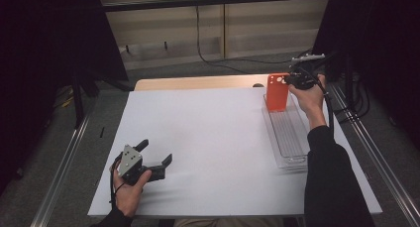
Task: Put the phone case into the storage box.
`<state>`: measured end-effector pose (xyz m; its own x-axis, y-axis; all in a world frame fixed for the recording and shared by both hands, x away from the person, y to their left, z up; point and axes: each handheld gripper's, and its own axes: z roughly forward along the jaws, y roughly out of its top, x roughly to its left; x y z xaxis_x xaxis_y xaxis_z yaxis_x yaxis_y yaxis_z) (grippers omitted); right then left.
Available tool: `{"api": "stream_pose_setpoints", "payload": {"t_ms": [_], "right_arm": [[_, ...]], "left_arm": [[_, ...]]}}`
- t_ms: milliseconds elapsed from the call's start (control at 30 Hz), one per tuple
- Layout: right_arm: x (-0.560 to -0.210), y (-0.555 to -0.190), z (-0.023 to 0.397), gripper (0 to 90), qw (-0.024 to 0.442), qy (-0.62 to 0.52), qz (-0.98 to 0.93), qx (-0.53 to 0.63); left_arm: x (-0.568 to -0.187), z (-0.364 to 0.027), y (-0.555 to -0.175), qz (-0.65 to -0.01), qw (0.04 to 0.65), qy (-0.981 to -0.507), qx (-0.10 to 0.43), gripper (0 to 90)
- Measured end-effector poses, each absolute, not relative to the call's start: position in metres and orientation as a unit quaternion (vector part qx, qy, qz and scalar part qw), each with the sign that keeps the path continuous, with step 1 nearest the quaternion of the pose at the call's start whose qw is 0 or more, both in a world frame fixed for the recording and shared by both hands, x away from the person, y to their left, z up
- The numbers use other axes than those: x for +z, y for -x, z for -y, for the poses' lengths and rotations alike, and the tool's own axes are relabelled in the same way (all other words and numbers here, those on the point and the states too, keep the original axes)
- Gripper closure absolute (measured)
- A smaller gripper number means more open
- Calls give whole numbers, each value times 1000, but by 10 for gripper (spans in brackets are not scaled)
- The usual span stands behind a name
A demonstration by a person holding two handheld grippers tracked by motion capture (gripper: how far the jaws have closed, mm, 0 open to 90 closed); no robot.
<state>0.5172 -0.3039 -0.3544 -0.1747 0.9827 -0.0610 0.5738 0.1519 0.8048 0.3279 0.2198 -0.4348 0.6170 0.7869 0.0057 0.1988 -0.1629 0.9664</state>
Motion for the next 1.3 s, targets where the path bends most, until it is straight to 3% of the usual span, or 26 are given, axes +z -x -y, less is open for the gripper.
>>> {"api": "stream_pose_setpoints", "payload": {"t_ms": [900,1300], "right_arm": [[-355,-517,308,775,306,-566,-689,334],[-356,-516,307,726,309,-569,-688,328]], "left_arm": [[-434,-220,-327,-344,548,-713,271,30],[-434,-220,-327,-343,547,-714,272,30]]}}
